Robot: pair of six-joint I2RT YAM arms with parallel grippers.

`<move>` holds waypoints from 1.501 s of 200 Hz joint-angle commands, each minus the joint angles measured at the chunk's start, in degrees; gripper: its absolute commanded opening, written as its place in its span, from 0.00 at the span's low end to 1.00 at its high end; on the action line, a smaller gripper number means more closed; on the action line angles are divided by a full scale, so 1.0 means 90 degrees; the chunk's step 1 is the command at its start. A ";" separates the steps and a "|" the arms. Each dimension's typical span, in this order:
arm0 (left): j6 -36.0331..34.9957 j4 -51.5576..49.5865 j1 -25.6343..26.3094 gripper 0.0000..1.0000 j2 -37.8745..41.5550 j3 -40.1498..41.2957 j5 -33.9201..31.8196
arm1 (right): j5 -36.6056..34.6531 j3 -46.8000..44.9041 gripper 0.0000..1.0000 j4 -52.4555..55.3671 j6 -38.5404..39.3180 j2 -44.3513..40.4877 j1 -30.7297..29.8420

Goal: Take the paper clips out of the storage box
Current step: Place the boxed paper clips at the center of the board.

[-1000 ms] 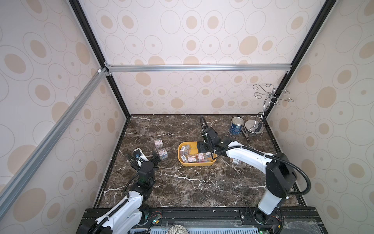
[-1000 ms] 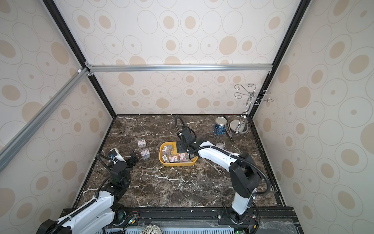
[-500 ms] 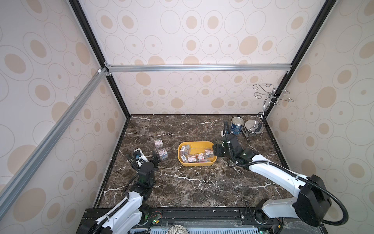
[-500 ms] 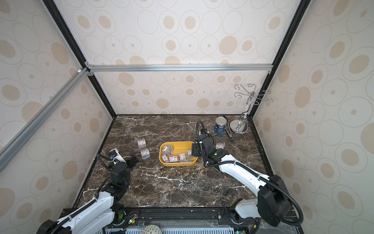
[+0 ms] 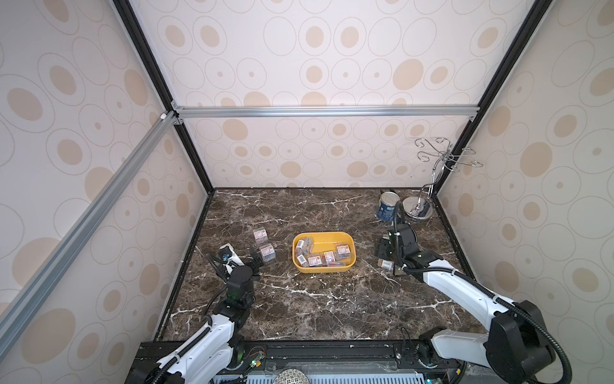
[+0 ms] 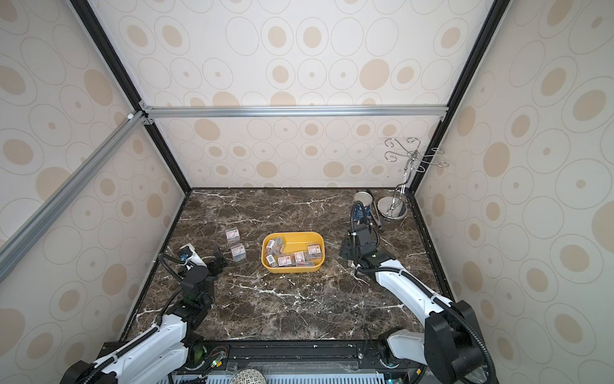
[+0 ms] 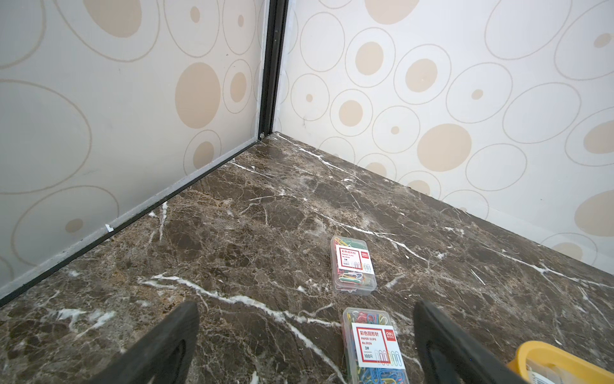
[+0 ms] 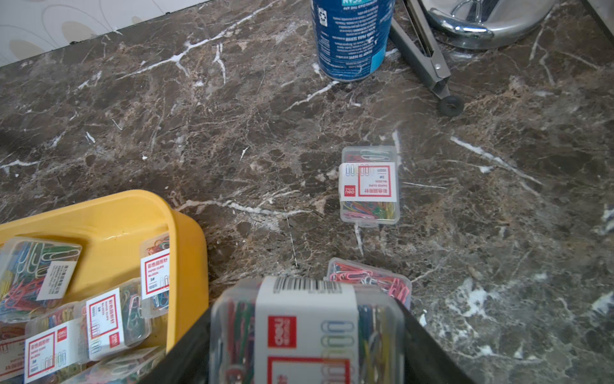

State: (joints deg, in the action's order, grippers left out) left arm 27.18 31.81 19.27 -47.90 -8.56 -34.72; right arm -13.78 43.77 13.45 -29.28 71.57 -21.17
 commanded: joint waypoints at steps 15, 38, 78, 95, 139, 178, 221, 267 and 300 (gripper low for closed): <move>-0.0013 0.0147 -0.0041 1.00 0.0082 0.0022 0.0015 | 0.0362 0.0088 0.62 -0.0204 0.0080 0.0502 0.0161; -0.0012 0.0156 -0.0042 1.00 0.0068 0.0022 0.0039 | 0.0592 0.0362 0.62 -0.0196 0.0147 0.1058 0.0174; 0.0014 0.0140 -0.0044 1.00 0.0077 0.0016 0.0009 | 0.0777 0.1201 0.63 0.0091 0.0375 0.2240 0.0175; 0.0017 0.0127 -0.0043 1.00 0.0073 0.0014 -0.0006 | 0.0759 0.1529 0.63 0.0220 0.0448 0.2704 0.0183; 0.0017 0.0127 -0.0045 1.00 0.0078 0.0022 0.0000 | 0.0486 0.1943 0.63 0.0339 0.0611 0.3275 0.0235; 0.0022 0.0127 -0.0043 1.00 0.0078 0.0018 -0.0005 | 0.0675 0.2293 0.64 0.0544 0.0675 0.3613 0.0329; 0.0017 0.0127 -0.0043 1.00 0.0074 0.0021 0.0003 | 0.0758 0.2357 0.68 0.0614 0.0648 0.3687 0.0351; 0.0021 0.0127 -0.0041 1.00 0.0078 0.0021 -0.0003 | 0.1011 0.2363 0.69 0.0520 0.0528 0.3871 0.0364; 0.0027 0.0127 -0.0044 1.00 0.0073 0.0023 -0.0002 | 0.1070 0.2412 0.76 0.0566 0.0535 0.3883 0.0360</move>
State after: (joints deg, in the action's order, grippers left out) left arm 27.18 32.18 19.27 -47.66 -8.36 -34.30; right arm -5.10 63.83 17.65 -24.01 106.19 -18.24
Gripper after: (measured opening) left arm 0.993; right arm 0.723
